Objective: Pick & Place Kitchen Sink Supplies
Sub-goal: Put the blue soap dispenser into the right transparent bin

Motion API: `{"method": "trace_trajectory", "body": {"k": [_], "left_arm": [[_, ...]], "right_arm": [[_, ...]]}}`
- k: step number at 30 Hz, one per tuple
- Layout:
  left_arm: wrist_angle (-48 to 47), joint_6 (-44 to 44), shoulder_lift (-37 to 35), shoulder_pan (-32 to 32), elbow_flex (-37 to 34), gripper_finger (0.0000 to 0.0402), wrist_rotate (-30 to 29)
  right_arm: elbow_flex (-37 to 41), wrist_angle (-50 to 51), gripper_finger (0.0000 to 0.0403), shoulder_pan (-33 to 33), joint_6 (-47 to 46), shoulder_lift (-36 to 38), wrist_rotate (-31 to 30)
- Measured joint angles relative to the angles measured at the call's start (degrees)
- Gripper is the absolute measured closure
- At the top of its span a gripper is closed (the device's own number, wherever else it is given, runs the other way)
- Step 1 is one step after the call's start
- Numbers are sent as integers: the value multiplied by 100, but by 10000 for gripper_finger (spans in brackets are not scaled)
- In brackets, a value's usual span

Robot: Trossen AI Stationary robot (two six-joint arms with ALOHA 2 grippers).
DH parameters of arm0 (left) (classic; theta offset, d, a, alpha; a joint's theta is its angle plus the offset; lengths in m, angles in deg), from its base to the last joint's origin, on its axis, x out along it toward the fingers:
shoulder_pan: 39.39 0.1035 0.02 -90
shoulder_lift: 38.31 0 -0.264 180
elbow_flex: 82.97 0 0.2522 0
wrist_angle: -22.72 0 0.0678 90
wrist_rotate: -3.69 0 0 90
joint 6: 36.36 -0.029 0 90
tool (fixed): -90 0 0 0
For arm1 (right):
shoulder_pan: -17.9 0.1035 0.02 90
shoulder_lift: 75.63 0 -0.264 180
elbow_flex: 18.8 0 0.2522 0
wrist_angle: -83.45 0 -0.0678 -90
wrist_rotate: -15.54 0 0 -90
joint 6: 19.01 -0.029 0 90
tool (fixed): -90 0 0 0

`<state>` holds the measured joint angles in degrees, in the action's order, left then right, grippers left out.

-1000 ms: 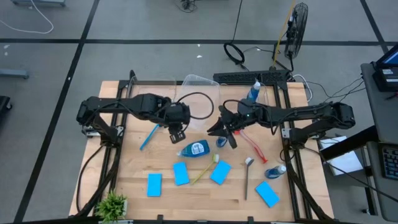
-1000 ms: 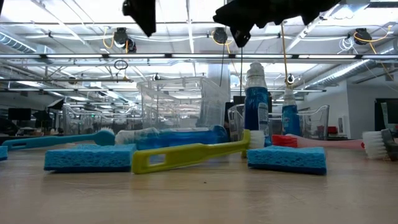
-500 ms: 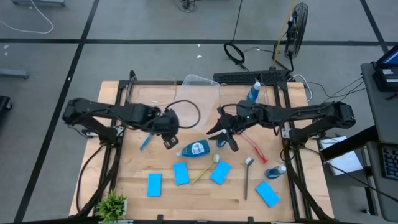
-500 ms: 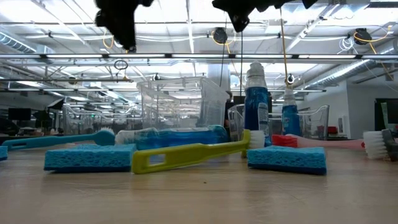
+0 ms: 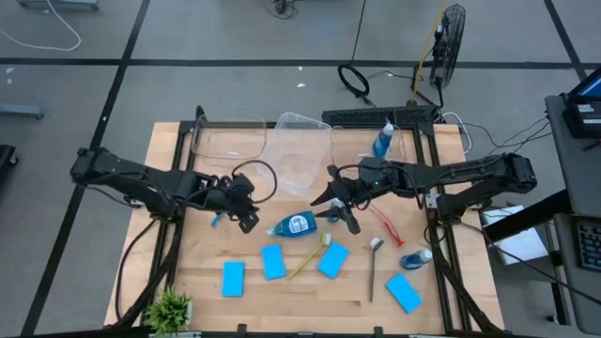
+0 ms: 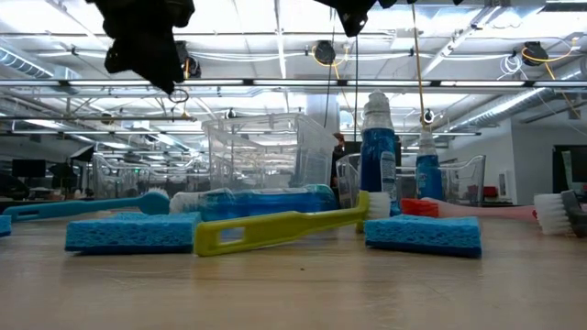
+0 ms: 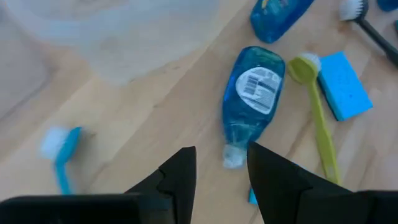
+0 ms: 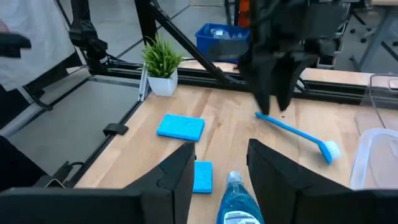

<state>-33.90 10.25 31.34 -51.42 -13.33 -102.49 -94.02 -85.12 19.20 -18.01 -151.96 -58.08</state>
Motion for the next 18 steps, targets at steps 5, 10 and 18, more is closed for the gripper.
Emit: {"method": "trace_trajectory", "body": {"k": [5, 10, 18], "left_arm": [[987, -253, 291, -111, -443, 258, -46], [1470, -684, 750, 52, -475, 248, 59], [2080, -1314, 1427, 280, -468, 168, 780]], "right_arm": [[0, -9, 261, 6, -73, 0, -5], [0, 9, 261, 11, -73, 0, -7], [0, 88, 261, 11, -73, 0, -20]]}}
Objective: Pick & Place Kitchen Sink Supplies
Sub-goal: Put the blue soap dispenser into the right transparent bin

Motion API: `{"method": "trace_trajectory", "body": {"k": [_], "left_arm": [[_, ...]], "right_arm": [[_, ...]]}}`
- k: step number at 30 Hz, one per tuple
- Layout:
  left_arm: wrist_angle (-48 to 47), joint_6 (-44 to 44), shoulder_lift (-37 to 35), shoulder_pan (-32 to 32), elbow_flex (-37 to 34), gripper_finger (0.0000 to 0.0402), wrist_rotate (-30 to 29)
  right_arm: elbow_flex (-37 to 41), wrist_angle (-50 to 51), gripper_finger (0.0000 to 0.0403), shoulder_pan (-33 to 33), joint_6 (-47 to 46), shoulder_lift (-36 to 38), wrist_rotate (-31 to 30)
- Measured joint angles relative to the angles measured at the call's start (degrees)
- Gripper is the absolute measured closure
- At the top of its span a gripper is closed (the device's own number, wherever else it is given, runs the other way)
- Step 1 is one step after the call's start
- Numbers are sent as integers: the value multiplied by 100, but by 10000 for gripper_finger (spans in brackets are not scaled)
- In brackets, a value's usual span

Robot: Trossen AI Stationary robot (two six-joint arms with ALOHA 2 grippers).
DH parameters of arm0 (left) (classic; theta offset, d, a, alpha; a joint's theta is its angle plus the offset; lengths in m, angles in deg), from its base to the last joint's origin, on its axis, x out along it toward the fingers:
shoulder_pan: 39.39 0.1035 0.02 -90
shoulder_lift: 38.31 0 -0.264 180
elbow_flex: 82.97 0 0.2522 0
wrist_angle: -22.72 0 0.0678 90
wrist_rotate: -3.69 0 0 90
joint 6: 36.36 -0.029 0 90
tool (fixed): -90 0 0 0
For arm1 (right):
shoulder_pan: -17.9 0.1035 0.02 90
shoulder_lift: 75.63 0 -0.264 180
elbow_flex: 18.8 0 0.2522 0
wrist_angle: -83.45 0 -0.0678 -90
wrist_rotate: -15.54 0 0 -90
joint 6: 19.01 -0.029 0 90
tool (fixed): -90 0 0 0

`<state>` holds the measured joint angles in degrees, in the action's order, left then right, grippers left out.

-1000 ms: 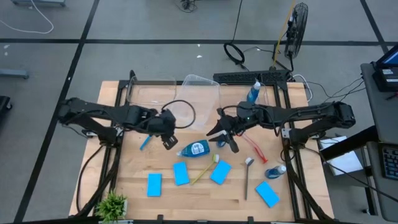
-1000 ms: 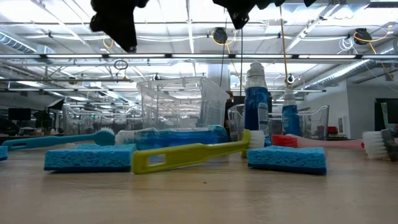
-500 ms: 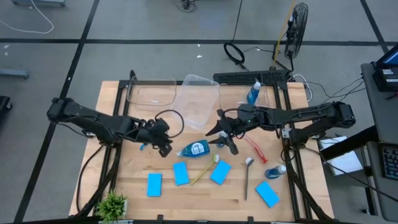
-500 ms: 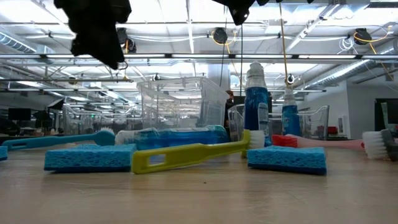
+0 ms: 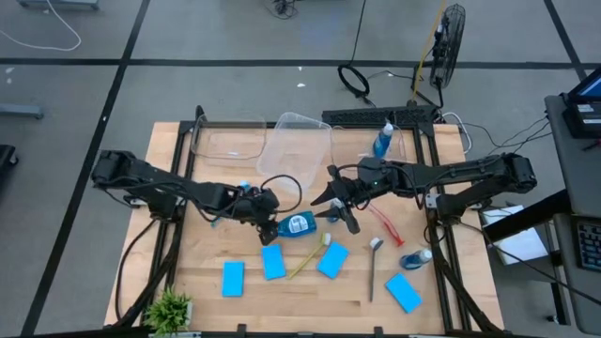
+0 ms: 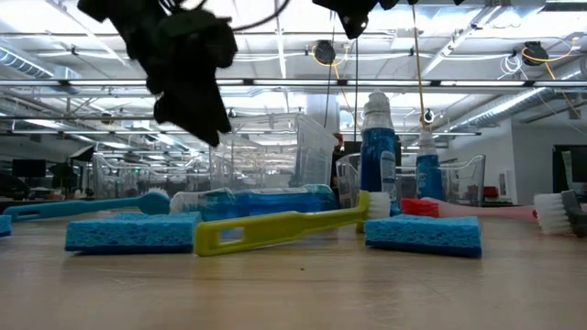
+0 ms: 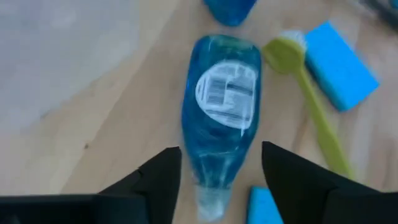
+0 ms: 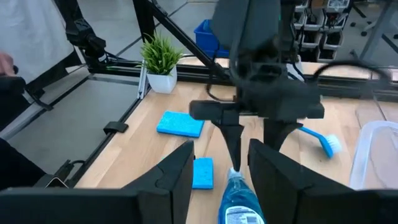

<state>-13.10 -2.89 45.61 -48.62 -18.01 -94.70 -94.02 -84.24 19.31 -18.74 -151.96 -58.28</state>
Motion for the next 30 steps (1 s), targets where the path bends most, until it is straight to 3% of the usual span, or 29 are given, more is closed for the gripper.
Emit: {"method": "trace_trajectory", "body": {"k": [5, 10, 30], "left_arm": [[-258, -443, 337, -3, -2, 121, 234], [-109, -540, 674, -16, -4, 99, 311], [314, -767, 1369, 15, -2, 96, 394]], "right_arm": [[0, 8, 261, -26, 0, 0, -10], [0, 17, 261, -33, 7, 0, -33], [2, 45, 261, -33, -5, 0, -140]]}}
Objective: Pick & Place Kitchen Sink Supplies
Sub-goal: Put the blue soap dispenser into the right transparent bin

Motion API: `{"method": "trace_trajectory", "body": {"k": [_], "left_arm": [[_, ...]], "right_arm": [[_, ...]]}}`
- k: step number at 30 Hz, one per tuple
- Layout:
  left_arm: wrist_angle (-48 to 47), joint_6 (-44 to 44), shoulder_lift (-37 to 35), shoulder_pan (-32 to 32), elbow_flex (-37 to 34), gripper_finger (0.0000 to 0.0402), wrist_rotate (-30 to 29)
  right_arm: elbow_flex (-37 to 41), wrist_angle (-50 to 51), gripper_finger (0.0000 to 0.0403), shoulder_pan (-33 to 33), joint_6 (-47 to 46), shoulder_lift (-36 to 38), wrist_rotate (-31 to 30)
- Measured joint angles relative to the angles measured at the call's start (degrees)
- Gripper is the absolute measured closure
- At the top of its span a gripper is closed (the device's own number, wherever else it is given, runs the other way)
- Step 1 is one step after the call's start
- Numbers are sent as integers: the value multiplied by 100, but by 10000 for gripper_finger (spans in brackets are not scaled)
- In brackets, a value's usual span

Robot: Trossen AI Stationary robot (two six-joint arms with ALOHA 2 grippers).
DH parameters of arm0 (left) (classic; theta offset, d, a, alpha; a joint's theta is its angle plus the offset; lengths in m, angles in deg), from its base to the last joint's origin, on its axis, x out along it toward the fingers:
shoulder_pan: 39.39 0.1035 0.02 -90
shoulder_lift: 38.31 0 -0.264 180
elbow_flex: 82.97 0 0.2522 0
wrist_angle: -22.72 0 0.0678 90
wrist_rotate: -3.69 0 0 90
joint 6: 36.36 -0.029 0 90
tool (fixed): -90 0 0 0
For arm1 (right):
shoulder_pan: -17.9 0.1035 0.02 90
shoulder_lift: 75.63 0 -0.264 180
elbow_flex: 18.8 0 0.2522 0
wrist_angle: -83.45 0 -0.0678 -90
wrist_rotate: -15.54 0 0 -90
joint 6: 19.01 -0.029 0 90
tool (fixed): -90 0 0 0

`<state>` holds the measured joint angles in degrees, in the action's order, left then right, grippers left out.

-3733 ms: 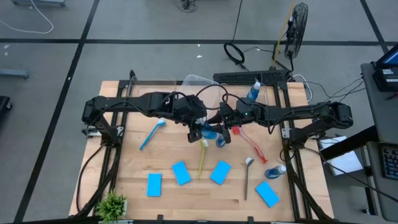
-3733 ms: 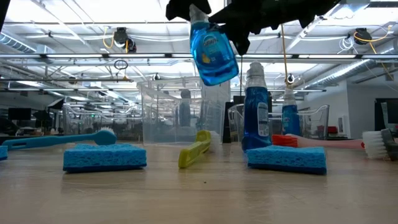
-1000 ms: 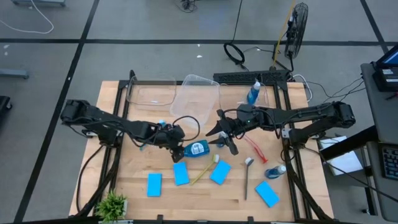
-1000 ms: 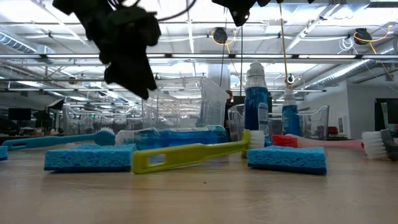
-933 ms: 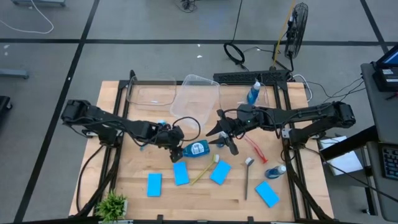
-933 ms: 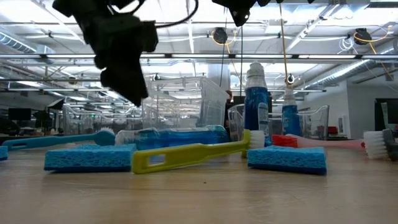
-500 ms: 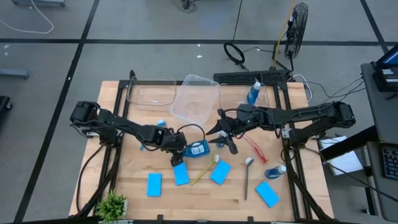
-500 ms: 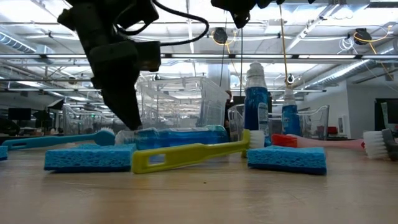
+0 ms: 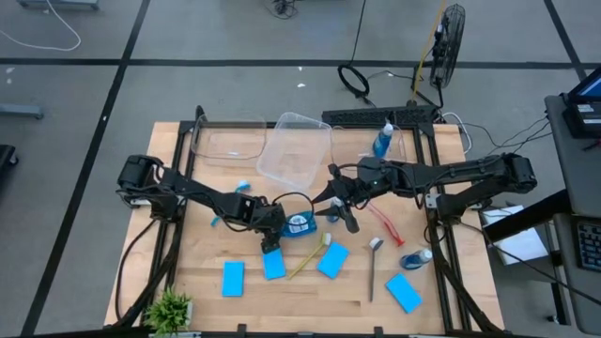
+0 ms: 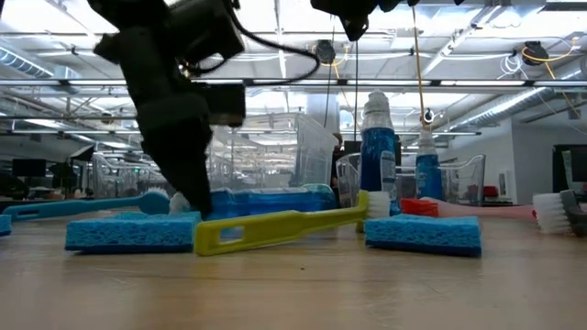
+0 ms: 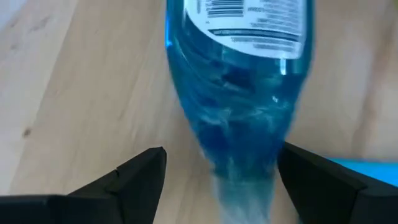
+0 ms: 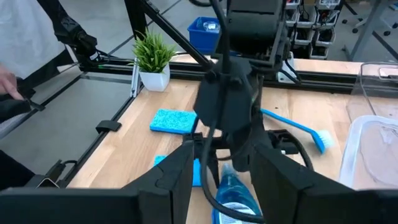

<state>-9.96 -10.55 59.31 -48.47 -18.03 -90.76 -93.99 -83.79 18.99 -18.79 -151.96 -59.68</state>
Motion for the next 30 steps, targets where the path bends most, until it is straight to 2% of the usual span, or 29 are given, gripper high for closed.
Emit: {"method": "trace_trajectory", "body": {"k": [10, 13, 21, 30], "left_arm": [[245, -20, 298, -1, 20, 105, -112], [253, -17, 285, 7, 14, 138, -140], [250, 175, 289, 14, 11, 262, -84], [249, 476, 267, 10, 7, 264, 42]], "right_arm": [[0, -35, 261, 0, -107, 0, -21], [0, -7, 261, 0, -109, 0, -140], [0, -47, 261, 0, -126, 0, -151], [0, -45, 261, 0, -128, 0, -148]]}}
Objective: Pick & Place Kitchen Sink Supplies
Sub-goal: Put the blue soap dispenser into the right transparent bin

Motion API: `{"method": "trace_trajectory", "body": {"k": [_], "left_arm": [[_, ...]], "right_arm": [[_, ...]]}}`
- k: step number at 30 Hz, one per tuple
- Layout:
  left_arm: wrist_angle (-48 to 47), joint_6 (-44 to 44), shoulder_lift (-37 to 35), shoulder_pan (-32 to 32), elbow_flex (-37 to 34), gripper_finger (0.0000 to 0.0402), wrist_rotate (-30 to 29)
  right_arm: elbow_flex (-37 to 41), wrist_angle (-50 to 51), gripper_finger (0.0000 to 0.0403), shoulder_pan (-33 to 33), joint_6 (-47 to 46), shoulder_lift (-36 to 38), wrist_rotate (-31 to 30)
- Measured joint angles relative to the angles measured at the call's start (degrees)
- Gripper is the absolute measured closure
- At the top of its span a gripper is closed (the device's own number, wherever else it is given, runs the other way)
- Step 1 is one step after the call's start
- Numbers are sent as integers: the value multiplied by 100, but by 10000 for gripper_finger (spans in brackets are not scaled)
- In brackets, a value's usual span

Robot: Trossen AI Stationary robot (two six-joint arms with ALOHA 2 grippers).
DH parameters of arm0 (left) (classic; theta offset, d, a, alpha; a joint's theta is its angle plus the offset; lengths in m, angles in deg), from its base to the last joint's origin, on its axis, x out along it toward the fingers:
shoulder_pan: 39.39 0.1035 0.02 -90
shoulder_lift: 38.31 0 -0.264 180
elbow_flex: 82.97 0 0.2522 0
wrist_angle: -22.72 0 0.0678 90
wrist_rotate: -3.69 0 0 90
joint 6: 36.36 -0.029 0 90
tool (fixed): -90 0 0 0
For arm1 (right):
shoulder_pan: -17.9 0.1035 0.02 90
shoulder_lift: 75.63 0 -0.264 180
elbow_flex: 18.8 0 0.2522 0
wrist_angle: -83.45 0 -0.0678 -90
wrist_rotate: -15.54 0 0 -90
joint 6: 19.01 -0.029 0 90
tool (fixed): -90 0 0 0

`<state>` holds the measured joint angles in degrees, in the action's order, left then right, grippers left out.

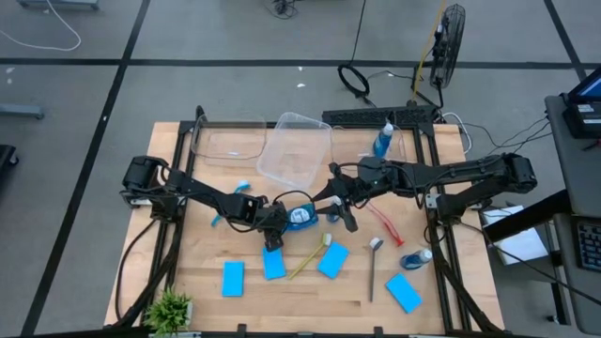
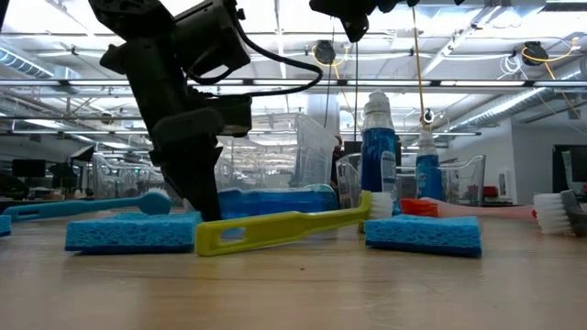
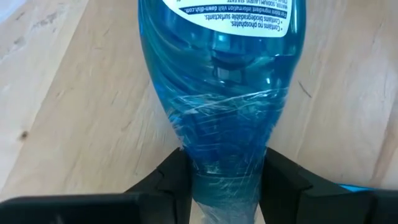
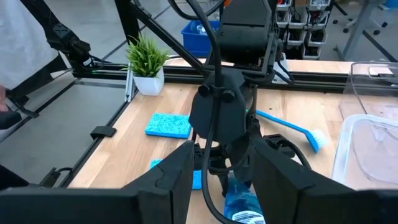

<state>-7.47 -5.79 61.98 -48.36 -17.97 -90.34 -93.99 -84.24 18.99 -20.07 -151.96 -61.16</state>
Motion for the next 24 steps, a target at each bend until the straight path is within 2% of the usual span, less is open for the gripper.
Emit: {"method": "trace_trajectory", "body": {"k": [6, 19, 24], "left_arm": [[-228, 174, -256, -11, -12, 264, 210], [-749, 285, -1832, -15, -15, 265, 121], [-805, 598, -2263, -15, 34, 265, 105]], "right_arm": [[0, 0, 261, 0, 0, 0, 0], [0, 0, 261, 0, 20, 0, 2], [0, 0, 261, 0, 154, 0, 16]]}}
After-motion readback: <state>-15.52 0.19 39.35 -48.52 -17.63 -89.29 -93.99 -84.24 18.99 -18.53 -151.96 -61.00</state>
